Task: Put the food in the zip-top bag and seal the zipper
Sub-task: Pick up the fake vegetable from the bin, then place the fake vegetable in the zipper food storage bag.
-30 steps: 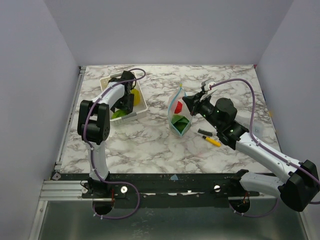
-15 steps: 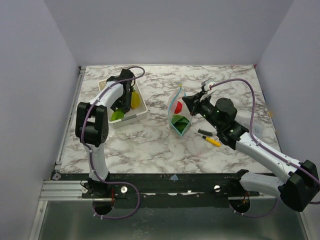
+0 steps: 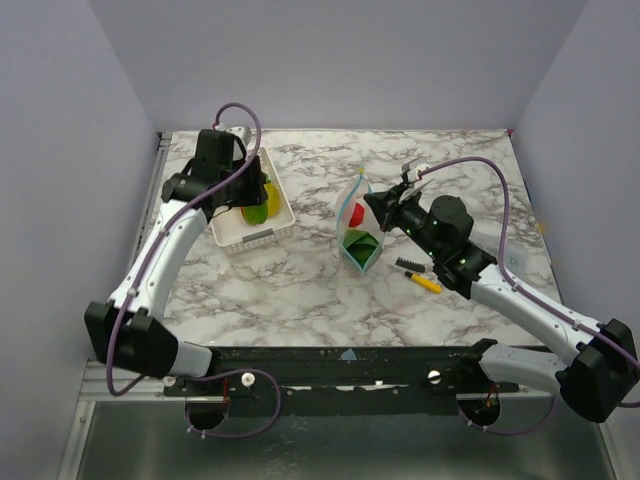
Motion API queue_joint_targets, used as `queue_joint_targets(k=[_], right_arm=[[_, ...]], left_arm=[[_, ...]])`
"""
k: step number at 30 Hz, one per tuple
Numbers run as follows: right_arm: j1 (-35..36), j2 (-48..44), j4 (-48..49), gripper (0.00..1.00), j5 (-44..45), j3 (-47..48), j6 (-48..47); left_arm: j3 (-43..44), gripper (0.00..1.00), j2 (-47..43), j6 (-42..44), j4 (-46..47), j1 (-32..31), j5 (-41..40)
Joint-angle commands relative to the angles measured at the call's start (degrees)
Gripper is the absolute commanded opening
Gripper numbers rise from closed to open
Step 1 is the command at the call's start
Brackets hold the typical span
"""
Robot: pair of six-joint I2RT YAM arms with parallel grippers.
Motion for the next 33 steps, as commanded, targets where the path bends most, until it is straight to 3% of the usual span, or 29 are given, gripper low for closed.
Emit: queue_joint_targets(k=[1, 6, 12, 19, 33], right_arm=[[0.2, 0.6, 1.4, 0.01, -1.4, 0.8, -0.2], [0.2, 1.3, 0.7, 0.01, -1.3, 1.5, -0.4], [0.2, 1.1, 0.9, 0.01, -1.3, 1.3, -0.2], [0.2, -0.2, 1.4, 0.01, -1.4, 0.9, 0.1], [0.2, -2.7, 4.1, 0.00, -3.6, -0.9, 2.0]], left_arm=[[-9.7, 0.26, -13.2, -7.4, 20.7, -3.0, 17.2], [-15.8, 0.29, -21.5, -8.4, 38.9, -11.8, 21.3], [-23.0, 0.28, -24.1, -10.2, 55.9, -20.4, 18.5], [-24.4, 0.24, -20.5, -6.9, 58.4, -27.2, 12.2], [-28.8, 0.23, -15.0, -7.4, 64.7, -30.1, 4.6]])
